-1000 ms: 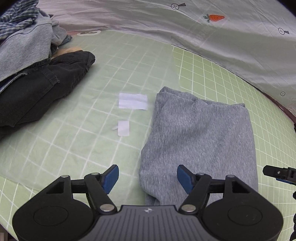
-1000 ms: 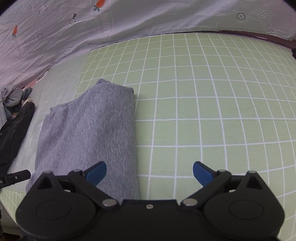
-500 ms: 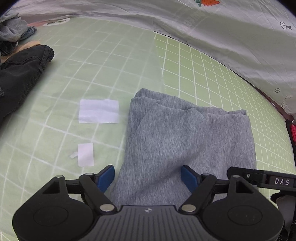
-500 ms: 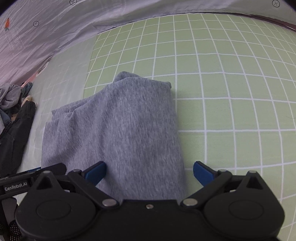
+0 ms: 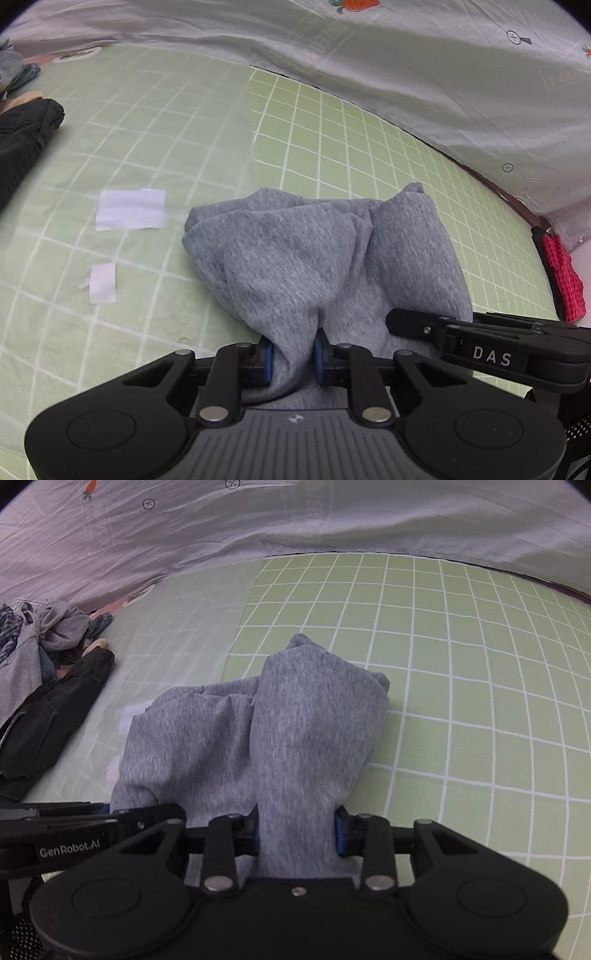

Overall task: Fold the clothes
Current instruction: 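Grasp the folded sweatpants with both grippers and lift them toward the red cloth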

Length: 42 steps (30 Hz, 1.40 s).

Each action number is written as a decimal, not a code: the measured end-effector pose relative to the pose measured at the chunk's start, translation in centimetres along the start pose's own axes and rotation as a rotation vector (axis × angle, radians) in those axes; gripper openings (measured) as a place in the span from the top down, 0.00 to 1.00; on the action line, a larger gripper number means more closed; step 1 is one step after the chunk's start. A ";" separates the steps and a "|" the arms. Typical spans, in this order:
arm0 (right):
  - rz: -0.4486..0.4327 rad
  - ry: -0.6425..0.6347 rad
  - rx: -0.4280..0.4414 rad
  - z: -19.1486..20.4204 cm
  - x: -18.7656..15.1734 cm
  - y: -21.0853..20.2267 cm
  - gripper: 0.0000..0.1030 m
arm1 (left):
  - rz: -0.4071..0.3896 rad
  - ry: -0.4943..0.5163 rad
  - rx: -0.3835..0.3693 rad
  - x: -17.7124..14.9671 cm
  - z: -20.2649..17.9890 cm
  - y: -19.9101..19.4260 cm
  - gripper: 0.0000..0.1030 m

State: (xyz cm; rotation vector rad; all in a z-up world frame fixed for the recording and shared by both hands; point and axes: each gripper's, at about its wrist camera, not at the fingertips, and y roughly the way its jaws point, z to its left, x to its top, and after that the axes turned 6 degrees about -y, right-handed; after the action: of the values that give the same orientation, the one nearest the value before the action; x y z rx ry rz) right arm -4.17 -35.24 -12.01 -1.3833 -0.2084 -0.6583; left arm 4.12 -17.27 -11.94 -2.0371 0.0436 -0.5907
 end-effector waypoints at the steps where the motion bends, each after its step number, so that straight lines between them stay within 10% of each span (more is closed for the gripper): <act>1: -0.011 0.003 -0.002 -0.2 -0.3 -0.7 0.72 | -0.005 0.017 -0.021 -0.3 -0.8 -0.4 0.80; 20: -0.096 0.252 -0.125 -13.2 -14.2 -14.2 0.74 | 0.074 0.293 -0.203 -11.6 -20.7 0.9 0.81; 33: -0.237 0.090 -0.298 -32.9 -16.5 -24.7 0.74 | 0.042 0.380 -0.339 -17.7 -45.1 8.0 0.82; 42: -0.351 0.025 -0.406 -46.3 -12.8 -30.3 0.74 | -0.029 0.390 -0.487 -13.3 -58.6 13.1 0.83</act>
State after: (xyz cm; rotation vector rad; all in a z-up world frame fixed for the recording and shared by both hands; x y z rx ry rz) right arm -41.89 -76.61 -2.37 -1.7448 -0.3140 -1.0513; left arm -29.75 -67.99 -4.22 -2.3557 0.4255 -1.0708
